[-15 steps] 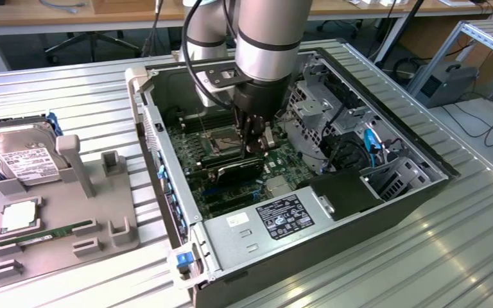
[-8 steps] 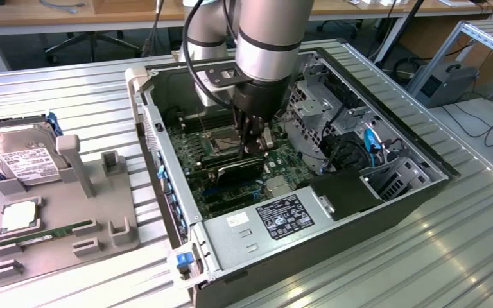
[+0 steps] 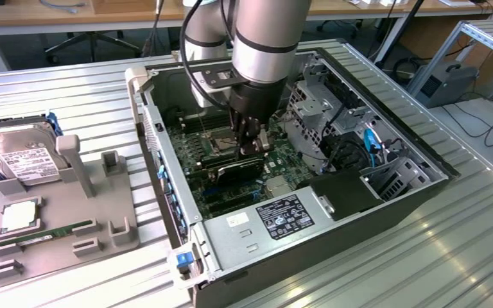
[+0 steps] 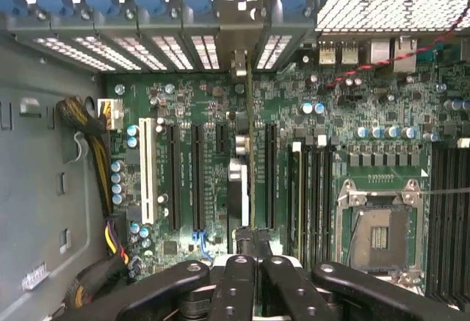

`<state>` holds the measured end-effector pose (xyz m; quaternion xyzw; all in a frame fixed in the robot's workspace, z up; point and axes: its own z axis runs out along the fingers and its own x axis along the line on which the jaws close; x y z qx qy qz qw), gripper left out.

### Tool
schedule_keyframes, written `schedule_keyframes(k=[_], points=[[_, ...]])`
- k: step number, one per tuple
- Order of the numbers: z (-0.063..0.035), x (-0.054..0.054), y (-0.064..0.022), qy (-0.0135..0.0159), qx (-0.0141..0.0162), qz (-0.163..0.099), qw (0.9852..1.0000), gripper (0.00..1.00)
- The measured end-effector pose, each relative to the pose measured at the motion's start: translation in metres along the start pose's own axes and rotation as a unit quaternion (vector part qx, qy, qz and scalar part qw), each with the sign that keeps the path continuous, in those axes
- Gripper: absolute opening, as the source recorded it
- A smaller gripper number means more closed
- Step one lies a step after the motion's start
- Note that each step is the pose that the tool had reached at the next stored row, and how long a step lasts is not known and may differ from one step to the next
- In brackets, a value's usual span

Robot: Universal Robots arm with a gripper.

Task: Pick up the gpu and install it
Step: 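Press down on the gpu until it lock into place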

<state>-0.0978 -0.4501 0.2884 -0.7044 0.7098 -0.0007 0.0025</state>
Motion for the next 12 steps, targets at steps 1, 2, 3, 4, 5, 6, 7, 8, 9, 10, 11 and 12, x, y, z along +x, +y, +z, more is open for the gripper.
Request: schedule_keyframes(k=[1,2,3,4,5,6,7,8,9,10,11,12], points=[[0.0006,0.000,0.0024,0.0000,0.0000,0.000,1.0000,0.11],[0.0009,0.000,0.0048,0.0000,0.0000,0.000,1.0000,0.11],[0.0016,0.000,0.0107,0.0000,0.0000,0.000,1.0000,0.11],[0.0024,0.000,0.0178,0.0000,0.0000,0.000,1.0000,0.11],[0.0030,0.000,0.0194,-0.0001,0.0001,0.000,1.0000,0.11],[0.0039,0.000,0.0203,-0.0001,0.0001,0.000,1.0000,0.11],[0.0046,0.000,0.0206,-0.0001,0.0000,0.000,1.0000,0.11],[0.0055,0.000,0.0206,0.0000,0.0000,0.000,1.0000,0.11],[0.0063,0.000,0.0206,0.0000,0.0000,0.000,1.0000,0.11],[0.0073,0.000,0.0206,0.0000,0.0000,0.000,1.0000,0.11],[0.0080,0.000,0.0206,0.0000,0.0000,0.000,1.0000,0.11],[0.0086,0.000,0.0206,0.0000,0.0000,0.000,1.0000,0.11]])
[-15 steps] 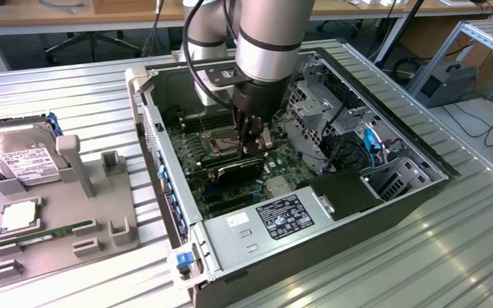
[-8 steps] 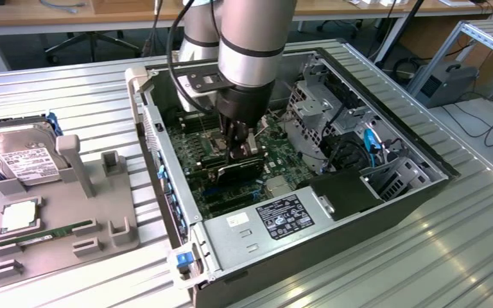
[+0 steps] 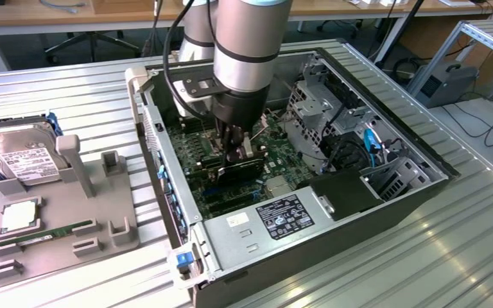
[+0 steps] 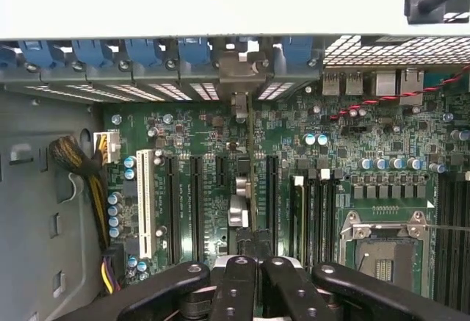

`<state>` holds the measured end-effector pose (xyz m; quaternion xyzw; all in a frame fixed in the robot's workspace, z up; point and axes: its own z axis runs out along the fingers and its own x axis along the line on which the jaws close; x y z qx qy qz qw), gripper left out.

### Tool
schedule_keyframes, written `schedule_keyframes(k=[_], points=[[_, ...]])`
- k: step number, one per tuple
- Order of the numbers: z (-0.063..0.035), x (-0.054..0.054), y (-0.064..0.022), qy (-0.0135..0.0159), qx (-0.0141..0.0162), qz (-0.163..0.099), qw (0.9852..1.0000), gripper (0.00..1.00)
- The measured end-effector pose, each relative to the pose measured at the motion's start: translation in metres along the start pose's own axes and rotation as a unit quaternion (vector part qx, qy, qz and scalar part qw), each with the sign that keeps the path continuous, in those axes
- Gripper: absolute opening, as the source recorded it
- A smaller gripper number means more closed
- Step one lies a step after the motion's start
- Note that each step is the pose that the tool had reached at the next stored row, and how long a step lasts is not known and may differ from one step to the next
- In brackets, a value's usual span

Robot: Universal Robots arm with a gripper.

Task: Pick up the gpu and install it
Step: 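Press down on the gpu until it lock into place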

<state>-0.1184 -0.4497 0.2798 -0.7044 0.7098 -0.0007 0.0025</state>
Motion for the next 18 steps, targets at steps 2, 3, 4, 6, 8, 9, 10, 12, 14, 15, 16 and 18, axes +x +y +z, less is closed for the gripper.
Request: schedule_keyframes(k=[2,3,4,6,8,9,10,12,14,15,16,18], points=[[0.0008,-0.0003,0.0001,0.0000,0.0000,0.000,1.0000,0.11],[0.0010,-0.0004,0.0002,0.0000,0.0000,0.000,1.0000,0.11],[0.0011,-0.0005,0.0002,0.0000,0.0000,0.000,1.0000,0.11],[0.0012,-0.0006,0.0003,-0.0001,0.0000,0.000,1.0000,0.11],[0.0013,-0.0006,0.0003,-0.0001,0.0000,0.000,1.0000,0.11],[0.0012,-0.0006,0.0002,-0.0001,0.0000,0.000,1.0000,0.11],[0.0013,-0.0006,0.0002,-0.0001,0.0000,0.000,1.0000,0.11],[0.0012,-0.0006,0.0003,0.0000,0.0000,0.000,1.0000,0.11],[0.0012,-0.0006,0.0004,0.0000,0.0000,0.000,1.0000,0.11],[0.0012,-0.0007,0.0009,0.0000,0.0000,0.000,1.0000,0.11],[0.0014,-0.0006,0.0014,-0.0001,0.0001,0.000,1.0000,0.11],[0.0015,-0.0006,0.0036,0.0000,0.0000,0.000,1.0000,0.11]])
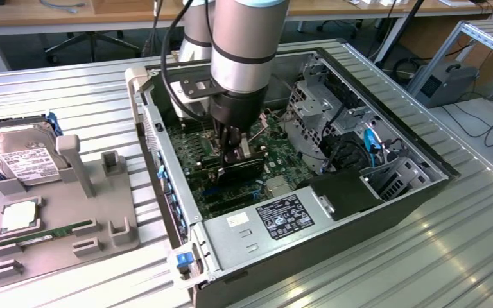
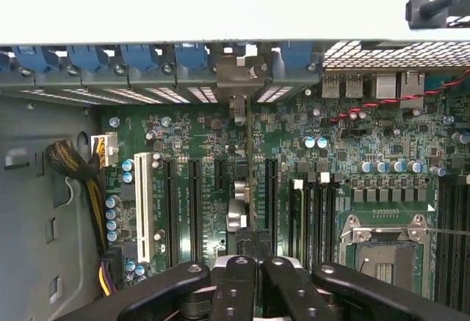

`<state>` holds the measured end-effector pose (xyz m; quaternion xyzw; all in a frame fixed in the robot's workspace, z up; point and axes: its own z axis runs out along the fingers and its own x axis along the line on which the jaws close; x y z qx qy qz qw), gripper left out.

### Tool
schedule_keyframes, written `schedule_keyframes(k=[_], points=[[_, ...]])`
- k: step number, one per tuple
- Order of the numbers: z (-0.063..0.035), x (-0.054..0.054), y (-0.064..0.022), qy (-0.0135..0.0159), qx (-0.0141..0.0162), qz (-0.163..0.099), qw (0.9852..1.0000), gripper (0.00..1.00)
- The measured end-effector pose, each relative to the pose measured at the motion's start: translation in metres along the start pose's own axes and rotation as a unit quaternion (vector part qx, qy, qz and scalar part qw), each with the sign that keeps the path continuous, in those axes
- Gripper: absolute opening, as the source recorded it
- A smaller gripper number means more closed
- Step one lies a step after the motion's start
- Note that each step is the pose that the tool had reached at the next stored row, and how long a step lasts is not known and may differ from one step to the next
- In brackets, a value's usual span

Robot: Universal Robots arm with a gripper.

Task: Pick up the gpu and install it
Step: 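Press down on the gpu until it lock into place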

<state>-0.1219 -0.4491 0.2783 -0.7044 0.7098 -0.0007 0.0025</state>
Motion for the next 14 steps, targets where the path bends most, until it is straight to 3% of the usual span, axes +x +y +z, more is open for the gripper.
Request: schedule_keyframes(k=[14], points=[[0.0014,-0.0001,0.0023,-0.0001,0.0000,0.000,1.0000,0.11]])
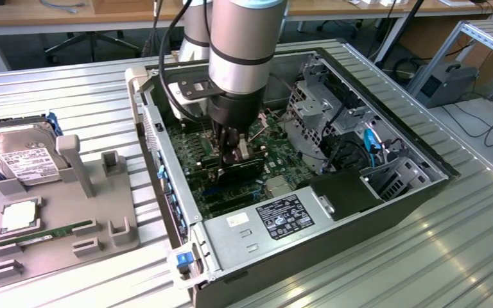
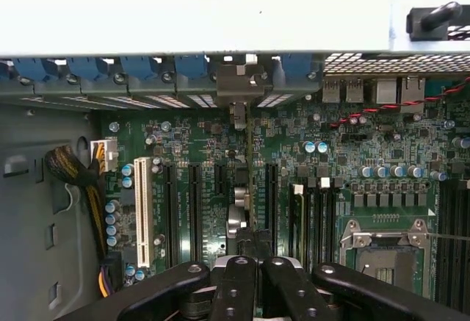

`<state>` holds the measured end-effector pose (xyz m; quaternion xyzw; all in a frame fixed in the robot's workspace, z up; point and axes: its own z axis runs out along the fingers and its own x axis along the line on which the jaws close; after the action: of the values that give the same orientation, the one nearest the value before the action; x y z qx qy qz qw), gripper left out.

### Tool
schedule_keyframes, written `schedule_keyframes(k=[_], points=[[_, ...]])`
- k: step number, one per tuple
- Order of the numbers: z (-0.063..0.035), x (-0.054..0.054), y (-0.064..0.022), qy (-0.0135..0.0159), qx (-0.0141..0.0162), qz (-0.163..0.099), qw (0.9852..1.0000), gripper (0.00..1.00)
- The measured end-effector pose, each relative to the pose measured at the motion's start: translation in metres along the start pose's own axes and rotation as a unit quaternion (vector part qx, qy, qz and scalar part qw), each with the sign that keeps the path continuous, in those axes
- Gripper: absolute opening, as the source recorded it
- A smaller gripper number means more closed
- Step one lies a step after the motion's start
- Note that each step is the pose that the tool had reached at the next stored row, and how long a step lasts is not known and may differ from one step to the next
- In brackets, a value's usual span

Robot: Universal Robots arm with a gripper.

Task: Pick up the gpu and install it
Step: 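Press down on the gpu until it lock into place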

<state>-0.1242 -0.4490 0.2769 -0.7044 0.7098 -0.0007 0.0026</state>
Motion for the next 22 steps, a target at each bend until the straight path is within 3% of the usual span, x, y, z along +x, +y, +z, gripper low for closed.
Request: schedule_keyframes(k=[22], points=[[0.0076,0.0001,0.0037,0.0002,-0.0001,0.000,1.0000,0.11]])
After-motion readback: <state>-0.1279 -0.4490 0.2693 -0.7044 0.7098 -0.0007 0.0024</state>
